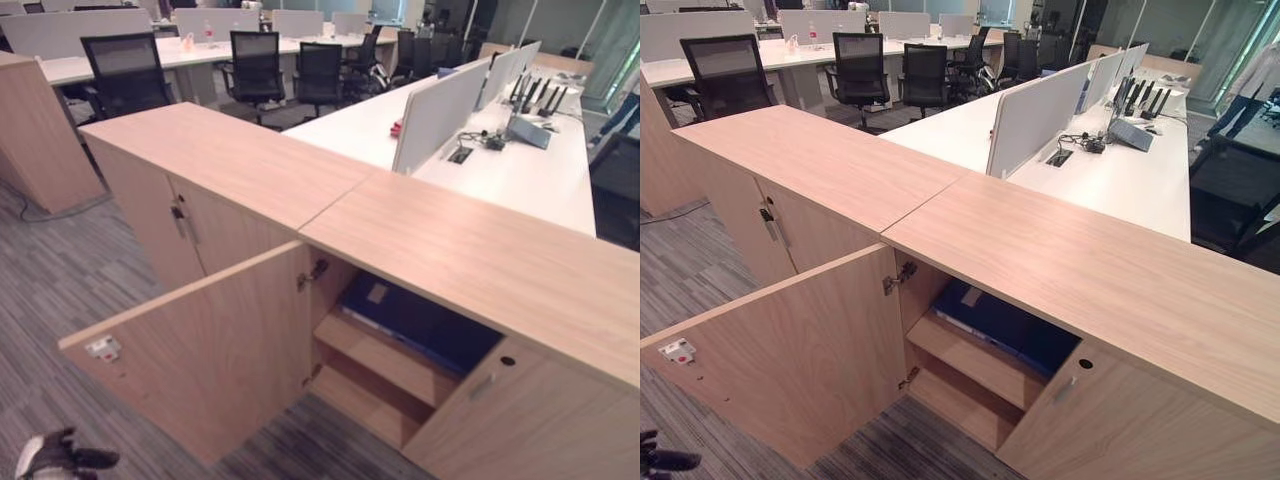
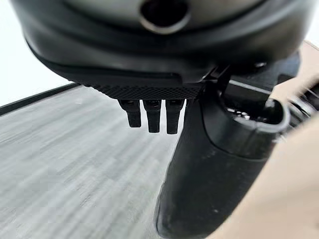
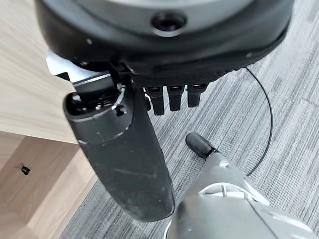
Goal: Put the empty folder in the office cabinet
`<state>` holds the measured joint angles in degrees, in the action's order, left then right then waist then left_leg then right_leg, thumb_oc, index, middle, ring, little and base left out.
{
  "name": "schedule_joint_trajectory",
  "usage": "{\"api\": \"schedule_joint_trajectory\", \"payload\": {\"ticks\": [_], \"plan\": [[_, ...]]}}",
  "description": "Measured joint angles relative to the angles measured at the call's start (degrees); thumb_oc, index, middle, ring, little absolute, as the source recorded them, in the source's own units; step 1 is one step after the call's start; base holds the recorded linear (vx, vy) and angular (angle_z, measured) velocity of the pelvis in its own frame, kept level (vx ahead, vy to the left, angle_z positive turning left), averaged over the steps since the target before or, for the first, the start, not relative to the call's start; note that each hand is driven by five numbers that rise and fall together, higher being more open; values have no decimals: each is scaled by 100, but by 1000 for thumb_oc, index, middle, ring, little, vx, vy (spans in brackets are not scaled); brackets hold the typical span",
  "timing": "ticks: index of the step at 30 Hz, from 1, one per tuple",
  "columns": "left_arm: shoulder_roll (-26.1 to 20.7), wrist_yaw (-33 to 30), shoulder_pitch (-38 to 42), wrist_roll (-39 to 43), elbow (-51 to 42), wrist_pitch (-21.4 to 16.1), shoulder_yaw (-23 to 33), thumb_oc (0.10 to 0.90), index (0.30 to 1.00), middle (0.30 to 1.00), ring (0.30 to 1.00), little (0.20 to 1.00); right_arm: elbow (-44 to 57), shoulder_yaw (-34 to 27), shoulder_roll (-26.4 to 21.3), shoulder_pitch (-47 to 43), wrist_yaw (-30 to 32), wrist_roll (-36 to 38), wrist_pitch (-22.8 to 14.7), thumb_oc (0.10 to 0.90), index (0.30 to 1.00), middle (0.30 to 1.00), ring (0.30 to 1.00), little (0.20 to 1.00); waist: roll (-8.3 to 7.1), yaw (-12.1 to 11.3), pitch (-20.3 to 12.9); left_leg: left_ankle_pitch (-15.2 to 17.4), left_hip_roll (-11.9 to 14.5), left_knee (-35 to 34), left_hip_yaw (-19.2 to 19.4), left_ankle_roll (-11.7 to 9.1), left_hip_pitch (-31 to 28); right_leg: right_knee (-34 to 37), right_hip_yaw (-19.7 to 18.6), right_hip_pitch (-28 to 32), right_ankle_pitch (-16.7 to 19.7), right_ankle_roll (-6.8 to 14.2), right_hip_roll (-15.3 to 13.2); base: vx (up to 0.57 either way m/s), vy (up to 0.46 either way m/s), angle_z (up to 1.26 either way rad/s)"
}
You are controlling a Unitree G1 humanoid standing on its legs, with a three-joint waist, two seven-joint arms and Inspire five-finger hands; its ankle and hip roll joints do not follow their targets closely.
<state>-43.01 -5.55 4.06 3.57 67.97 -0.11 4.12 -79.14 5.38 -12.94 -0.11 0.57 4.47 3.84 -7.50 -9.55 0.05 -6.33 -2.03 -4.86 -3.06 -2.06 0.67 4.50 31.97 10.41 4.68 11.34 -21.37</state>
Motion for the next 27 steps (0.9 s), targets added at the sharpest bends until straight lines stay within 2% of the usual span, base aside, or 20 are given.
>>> {"api": "schedule_joint_trajectory", "payload": {"ticks": [10, 14, 16, 23, 25, 27], "plan": [[-94, -104, 467, -213, -767, 106, -508, 800, 900, 900, 900, 900, -7, 57, 58, 23, 16, 2, -47, 800, 900, 900, 900, 900, -62, 9, -4, -31, 3, 0, 26, -44, -7, 22, -11, 8, 43, 46, 2, 4, -2, -1], [-221, -137, 606, -216, -781, 151, -622, 800, 900, 900, 900, 900, -5, 59, 125, 21, 20, 5, -82, 800, 900, 900, 900, 900, -158, -2, 2, -32, 0, -3, 26, -46, -7, 20, -6, 11, 58, 69, -5, 0, 0, 0], [-359, -131, 743, -213, -768, 241, -874, 800, 900, 900, 900, 900, -5, 66, 170, 28, 15, 7, -85, 800, 900, 900, 900, 900, -206, -2, 5, -10, 5, -3, 29, -11, -3, 19, -8, 5, 54, 64, -32, 0, 0, 0], [-415, -144, 858, -197, -989, 289, -888, 800, 900, 900, 900, 900, -5, 64, 241, 34, 12, 22, -99, 800, 900, 900, 900, 900, -290, -32, 31, -22, 2, -3, 62, -13, 6, 10, -5, -7, 3, 131, -63, 2, -6, 3], [-414, -164, 745, -170, -1313, 298, -868, 800, 900, 900, 900, 900, -9, 64, 258, 34, -4, 22, -100, 800, 900, 900, 900, 900, -320, -88, 48, -48, -3, -3, 64, -18, 22, -2, 12, -5, 2, 132, -72, 5, -22, 7], [-272, -277, 486, -151, -1815, 376, -584, 800, 900, 900, 900, 900, -5, 59, 289, 44, -1, 23, -108, 800, 900, 900, 900, 900, -347, -137, 64, -48, -11, -3, 62, -19, 28, -10, 16, -8, 2, 134, -85, 0, 0, 0]]}}
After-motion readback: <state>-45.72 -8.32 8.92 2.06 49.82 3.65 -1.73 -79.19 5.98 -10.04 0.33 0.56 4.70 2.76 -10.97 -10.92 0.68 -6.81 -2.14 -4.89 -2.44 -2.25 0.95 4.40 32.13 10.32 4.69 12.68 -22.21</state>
